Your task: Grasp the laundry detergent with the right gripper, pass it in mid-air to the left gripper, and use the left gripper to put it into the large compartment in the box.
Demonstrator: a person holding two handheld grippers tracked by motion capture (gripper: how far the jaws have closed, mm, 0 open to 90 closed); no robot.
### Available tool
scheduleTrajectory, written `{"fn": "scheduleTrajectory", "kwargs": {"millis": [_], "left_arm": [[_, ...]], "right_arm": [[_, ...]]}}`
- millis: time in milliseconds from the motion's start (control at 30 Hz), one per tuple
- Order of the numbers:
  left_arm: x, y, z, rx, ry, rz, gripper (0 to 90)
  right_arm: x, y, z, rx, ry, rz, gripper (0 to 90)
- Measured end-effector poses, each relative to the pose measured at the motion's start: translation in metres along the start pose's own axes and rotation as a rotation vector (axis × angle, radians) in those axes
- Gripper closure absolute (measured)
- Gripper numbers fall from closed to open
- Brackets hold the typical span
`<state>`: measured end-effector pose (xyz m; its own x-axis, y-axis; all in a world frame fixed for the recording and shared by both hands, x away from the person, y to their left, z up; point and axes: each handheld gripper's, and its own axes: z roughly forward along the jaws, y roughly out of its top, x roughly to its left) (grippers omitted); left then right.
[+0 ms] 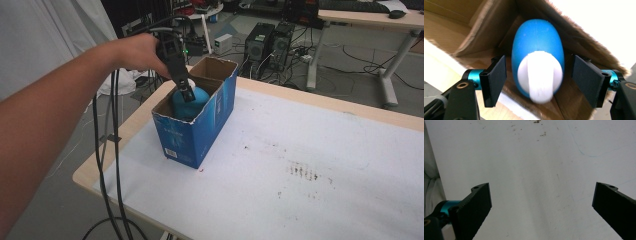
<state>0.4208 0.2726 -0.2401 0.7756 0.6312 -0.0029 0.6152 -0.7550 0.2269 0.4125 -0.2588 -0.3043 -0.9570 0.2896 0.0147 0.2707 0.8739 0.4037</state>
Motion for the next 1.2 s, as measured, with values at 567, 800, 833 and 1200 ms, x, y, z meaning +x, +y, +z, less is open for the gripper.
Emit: {"fn": "scheduleTrajectory", "kwargs": {"millis": [567, 800, 833, 1200], "left_arm": [[-0.041, 0.032, -0.058, -0.087, -0.010, 0.070, 24.1], [-0.061, 0.055, -0.067, -0.091, 0.035, 0.100, 24.1], [-0.064, 0.058, -0.066, -0.094, 0.023, 0.118, 24.1], [-0.083, 0.091, -0.049, -0.083, 0.004, 0.170, 13.3]], "right_arm": [[0.008, -0.001, -0.008, -0.021, -0.019, -0.009, 1.7], [0.010, -0.001, -0.011, -0.037, -0.033, -0.010, 1.7], [0.010, 0.000, -0.012, -0.042, -0.035, -0.013, 1.7], [0.010, 0.000, -0.016, -0.084, -0.043, 0.002, 1.7]]}}
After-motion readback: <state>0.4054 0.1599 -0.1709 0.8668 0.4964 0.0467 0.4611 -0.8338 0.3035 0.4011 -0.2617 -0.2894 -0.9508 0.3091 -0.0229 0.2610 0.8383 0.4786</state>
